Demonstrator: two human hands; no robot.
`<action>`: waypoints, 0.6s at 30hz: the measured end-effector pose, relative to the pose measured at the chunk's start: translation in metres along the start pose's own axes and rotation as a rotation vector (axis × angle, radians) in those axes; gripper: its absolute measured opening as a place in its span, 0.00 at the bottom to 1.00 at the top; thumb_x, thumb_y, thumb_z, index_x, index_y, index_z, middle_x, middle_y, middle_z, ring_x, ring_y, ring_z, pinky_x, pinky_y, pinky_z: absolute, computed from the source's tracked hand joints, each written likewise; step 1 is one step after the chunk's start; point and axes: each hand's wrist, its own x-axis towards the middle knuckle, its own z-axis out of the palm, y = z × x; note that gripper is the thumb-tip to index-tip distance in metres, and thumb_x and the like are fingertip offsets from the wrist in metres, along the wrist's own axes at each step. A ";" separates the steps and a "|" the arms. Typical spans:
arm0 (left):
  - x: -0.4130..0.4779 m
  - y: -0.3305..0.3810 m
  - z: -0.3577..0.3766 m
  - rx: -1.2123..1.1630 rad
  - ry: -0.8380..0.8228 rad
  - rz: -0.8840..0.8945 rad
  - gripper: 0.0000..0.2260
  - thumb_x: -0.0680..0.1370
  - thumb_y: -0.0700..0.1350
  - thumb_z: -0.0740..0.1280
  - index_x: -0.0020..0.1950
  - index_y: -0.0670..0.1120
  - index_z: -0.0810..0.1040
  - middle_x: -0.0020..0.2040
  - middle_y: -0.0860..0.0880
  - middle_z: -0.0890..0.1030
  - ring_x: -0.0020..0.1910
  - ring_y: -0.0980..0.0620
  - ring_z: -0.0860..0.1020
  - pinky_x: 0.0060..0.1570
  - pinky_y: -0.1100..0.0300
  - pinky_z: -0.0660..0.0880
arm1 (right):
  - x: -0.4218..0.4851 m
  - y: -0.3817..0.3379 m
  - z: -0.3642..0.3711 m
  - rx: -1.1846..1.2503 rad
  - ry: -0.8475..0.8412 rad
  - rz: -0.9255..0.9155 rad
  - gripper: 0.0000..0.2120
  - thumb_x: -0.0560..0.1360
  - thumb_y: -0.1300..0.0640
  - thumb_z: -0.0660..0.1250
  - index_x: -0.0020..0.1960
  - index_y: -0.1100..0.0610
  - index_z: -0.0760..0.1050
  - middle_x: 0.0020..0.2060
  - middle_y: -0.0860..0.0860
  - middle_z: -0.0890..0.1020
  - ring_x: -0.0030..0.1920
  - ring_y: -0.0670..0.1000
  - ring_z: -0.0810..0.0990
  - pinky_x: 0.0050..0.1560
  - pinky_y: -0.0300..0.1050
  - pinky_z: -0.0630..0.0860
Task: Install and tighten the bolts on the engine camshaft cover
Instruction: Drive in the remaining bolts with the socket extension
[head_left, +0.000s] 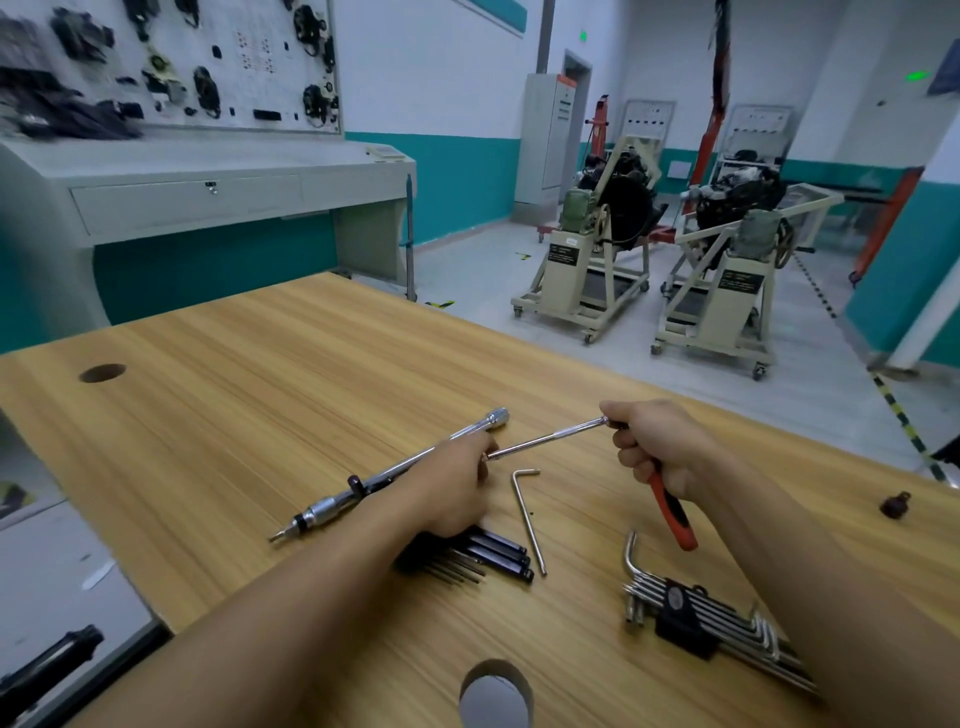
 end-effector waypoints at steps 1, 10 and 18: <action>0.001 -0.001 0.000 0.017 0.005 0.014 0.22 0.74 0.35 0.63 0.67 0.49 0.72 0.56 0.50 0.77 0.52 0.49 0.76 0.54 0.55 0.76 | 0.002 0.001 0.001 -0.003 -0.005 0.002 0.10 0.80 0.54 0.64 0.42 0.54 0.66 0.24 0.47 0.62 0.23 0.45 0.57 0.21 0.38 0.52; 0.001 -0.015 -0.001 -0.098 0.110 0.027 0.18 0.75 0.33 0.66 0.60 0.51 0.79 0.54 0.50 0.77 0.52 0.51 0.77 0.56 0.55 0.77 | 0.011 0.015 0.001 -0.002 -0.024 0.040 0.09 0.80 0.54 0.65 0.43 0.54 0.67 0.24 0.47 0.63 0.23 0.46 0.58 0.21 0.37 0.54; -0.010 0.015 -0.021 -0.319 0.116 0.266 0.09 0.79 0.41 0.68 0.57 0.53 0.79 0.49 0.57 0.82 0.45 0.61 0.78 0.45 0.71 0.72 | -0.014 -0.001 0.003 0.123 -0.215 -0.019 0.08 0.79 0.52 0.66 0.46 0.56 0.72 0.28 0.48 0.66 0.24 0.45 0.59 0.21 0.36 0.56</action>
